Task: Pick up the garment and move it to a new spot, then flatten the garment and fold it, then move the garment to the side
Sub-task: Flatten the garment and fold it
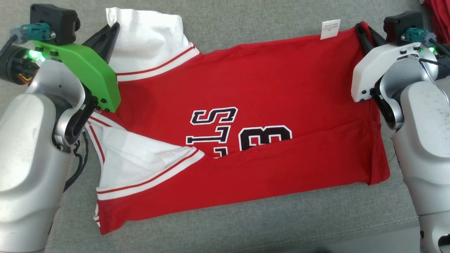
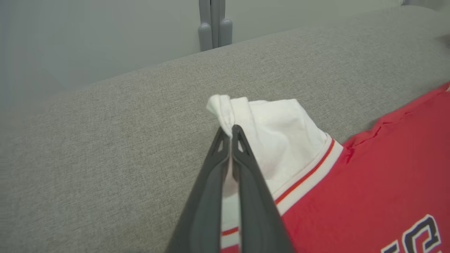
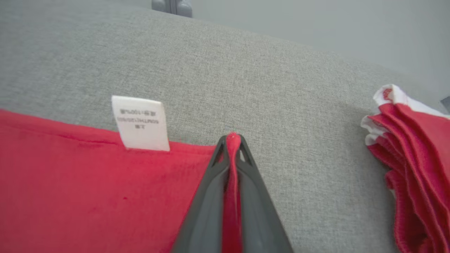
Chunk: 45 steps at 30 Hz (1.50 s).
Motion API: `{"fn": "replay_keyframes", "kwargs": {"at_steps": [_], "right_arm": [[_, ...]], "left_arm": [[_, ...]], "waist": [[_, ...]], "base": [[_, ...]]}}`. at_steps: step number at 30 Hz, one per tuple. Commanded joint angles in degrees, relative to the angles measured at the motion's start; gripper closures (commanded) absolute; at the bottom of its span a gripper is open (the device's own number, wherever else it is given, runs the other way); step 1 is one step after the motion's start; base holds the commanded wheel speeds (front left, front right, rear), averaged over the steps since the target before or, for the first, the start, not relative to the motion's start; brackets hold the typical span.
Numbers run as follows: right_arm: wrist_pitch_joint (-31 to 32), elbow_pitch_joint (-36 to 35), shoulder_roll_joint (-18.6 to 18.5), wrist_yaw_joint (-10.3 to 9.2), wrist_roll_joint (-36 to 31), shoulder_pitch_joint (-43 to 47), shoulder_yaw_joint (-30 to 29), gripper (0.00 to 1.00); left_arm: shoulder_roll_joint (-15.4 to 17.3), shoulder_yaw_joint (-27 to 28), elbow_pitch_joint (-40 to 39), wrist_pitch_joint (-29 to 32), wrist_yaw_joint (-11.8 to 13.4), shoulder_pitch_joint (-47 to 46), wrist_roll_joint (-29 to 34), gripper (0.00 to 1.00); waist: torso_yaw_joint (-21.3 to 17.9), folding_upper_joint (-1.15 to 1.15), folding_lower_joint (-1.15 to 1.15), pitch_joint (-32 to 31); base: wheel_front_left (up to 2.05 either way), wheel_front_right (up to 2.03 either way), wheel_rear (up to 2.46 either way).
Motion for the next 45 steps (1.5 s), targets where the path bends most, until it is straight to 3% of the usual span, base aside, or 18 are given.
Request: {"fn": "replay_keyframes", "kwargs": {"at_steps": [1,10,18,29,36,37,38,39,40,45], "right_arm": [[-0.83,-0.39,-0.13,-0.09,0.06,-0.38,-0.44,1.00],[-5.70,-0.43,0.93,-0.09,0.97,2.60,-0.51,1.00],[-11.11,-4.93,1.27,-0.09,3.53,13.56,-2.05,1.00],[-11.45,-13.90,4.35,-0.09,4.91,29.19,-7.81,1.00],[-10.64,-15.59,6.16,-0.09,4.77,34.17,-10.30,1.00],[-10.82,-15.52,6.34,-0.09,4.58,34.73,-10.56,0.84],[-10.99,-15.34,6.57,-0.09,4.45,35.29,-10.81,0.51],[-11.14,-15.12,6.81,-0.09,4.38,35.71,-11.13,0.00],[-11.38,-14.89,7.19,-0.09,4.33,36.16,-11.48,0.00],[-13.31,-14.72,8.59,-0.09,5.09,38.57,-12.86,0.00]], "left_arm": [[-0.36,0.21,0.57,-0.94,-0.01,0.30,0.00,1.00],[-1.17,0.43,2.80,-4.91,-0.11,2.40,-1.30,1.00],[0.44,-0.33,-1.80,-7.58,-0.29,12.59,-2.81,1.00],[1.98,0.68,-15.78,-9.78,4.08,31.86,-5.96,1.00],[0.59,0.59,-17.94,-11.50,6.86,40.36,-7.21,1.00],[0.04,0.49,-17.29,-12.09,7.14,41.13,-7.32,1.00],[-0.38,0.41,-16.31,-12.74,7.31,41.75,-7.38,0.81],[-0.67,0.39,-15.64,-13.43,7.47,42.07,-7.15,0.53],[-1.43,0.47,-14.87,-14.32,7.63,42.48,-7.52,0.00],[-4.04,2.36,-12.43,-19.93,9.17,44.44,-7.93,0.00]], "waist": [[0.25,0.00,0.00,-1.69],[0.47,0.00,0.00,-7.31],[2.03,0.00,0.00,-13.23],[3.74,0.00,0.00,-19.41],[4.64,0.00,0.00,-20.60],[4.69,0.00,0.00,-20.63],[4.69,0.00,0.00,-20.63],[4.65,0.00,0.00,-20.63],[4.59,0.00,0.00,-20.59],[4.11,0.00,0.00,-20.38]], "base": [[0.00,0.00,0.00],[0.00,0.00,0.00],[0.00,0.00,0.00],[0.00,0.00,0.00],[0.00,0.00,0.00],[0.00,0.00,0.00],[0.00,0.00,0.00],[0.00,0.00,0.00],[0.00,0.00,0.00],[0.00,0.00,0.00]]}}
